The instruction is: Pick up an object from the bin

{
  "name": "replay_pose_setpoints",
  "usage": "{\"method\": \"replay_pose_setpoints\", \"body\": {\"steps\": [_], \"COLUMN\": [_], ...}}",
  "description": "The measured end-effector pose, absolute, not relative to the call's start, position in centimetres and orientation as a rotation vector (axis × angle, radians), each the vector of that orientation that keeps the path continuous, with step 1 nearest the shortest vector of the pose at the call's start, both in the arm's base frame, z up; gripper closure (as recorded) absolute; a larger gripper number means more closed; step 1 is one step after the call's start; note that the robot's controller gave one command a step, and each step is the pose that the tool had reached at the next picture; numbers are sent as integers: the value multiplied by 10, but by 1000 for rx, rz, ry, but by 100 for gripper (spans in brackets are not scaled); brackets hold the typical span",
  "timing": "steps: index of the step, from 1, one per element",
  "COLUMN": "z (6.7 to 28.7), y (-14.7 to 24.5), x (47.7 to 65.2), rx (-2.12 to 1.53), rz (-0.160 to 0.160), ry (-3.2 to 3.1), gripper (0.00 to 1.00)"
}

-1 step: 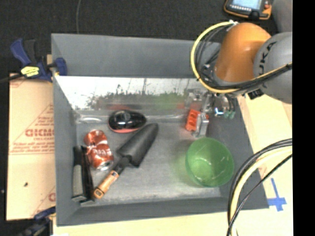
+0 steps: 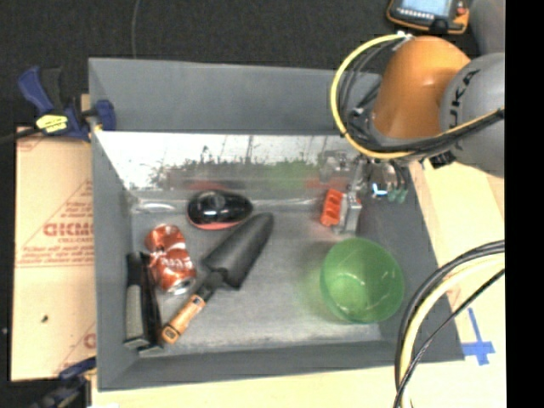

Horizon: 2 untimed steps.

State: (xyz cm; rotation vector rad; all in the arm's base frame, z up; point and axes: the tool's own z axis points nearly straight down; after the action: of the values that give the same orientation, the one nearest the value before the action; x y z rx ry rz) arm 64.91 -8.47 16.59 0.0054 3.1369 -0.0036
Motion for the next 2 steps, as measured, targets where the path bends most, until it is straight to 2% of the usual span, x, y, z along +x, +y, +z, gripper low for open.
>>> {"method": "replay_pose_setpoints", "body": {"steps": [1, 2], "z": [69, 71], "y": [-158, -147], "x": [645, 651], "rx": [494, 582], "rz": [-2, -11], "ry": [3104, 3096], "gripper": [0, 0]}}
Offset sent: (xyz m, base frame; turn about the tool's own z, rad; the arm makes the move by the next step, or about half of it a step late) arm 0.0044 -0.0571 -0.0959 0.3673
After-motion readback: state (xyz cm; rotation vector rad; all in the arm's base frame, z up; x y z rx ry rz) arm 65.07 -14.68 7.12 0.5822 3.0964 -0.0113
